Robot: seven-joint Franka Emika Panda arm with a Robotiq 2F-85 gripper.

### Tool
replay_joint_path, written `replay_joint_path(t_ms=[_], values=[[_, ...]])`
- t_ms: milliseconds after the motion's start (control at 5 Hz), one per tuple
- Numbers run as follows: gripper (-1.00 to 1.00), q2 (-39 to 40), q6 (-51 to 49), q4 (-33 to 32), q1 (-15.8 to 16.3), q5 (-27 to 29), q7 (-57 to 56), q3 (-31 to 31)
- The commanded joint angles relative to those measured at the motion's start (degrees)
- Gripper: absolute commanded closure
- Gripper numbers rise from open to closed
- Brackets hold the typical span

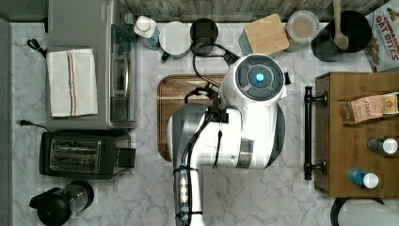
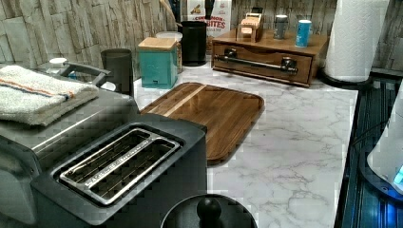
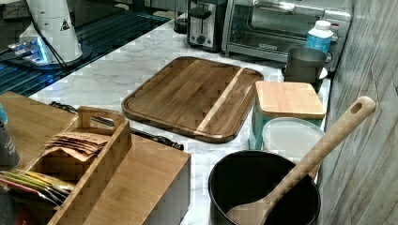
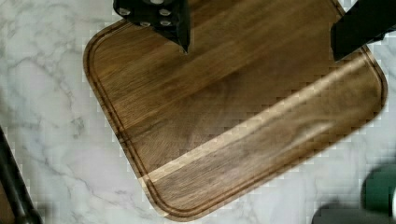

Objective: Open the drawer.

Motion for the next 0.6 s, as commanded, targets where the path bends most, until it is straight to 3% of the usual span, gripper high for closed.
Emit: replay_joint_path(t_ms=[200, 400, 600], values=[[-1.00, -1.31, 3.11, -3.64, -5.40, -6.18, -15.35, -5.32], [-1.00, -3.19, 10.79, -8.24, -6.47, -9.22, -21.04, -7.26], [-1.00, -1.68, 14.66, -8.82, -8.80, -8.92, -28.82, -8.56]])
